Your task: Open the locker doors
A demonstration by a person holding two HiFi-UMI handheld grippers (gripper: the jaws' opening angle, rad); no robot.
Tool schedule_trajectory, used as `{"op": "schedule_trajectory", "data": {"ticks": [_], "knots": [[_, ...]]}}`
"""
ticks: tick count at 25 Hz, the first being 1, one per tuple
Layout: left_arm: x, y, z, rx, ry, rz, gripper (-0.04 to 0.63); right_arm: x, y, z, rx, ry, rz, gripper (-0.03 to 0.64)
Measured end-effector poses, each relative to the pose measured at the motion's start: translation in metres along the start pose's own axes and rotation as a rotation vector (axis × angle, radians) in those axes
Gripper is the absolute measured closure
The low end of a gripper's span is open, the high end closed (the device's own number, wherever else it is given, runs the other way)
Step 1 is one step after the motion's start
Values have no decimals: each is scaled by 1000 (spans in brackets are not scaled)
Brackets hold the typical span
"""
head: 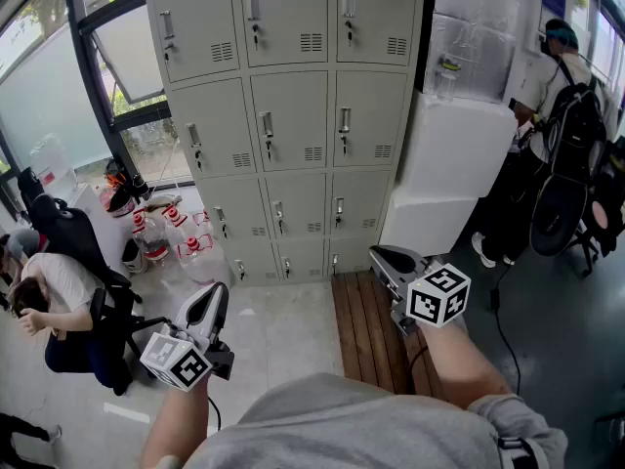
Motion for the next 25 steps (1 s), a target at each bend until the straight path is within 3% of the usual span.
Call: {"op": "schedule_trajectory", "data": {"ticks": [12,25], "knots": [[7,1,10,2,-6,0,592,-2,4,6,-6,15,-7,618],[35,-16,21,-20,-15,-24,592,-5,-10,32,73,56,-10,617]]}}
Point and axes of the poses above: the fingertips, and each gripper's own axes: x forward along the fingers, z to its right, y out of its top, the point moved 5 cm from there along -x, backward along the fingers, and after that the axes turned 2 degrees about -x, right-handed, at the moved point
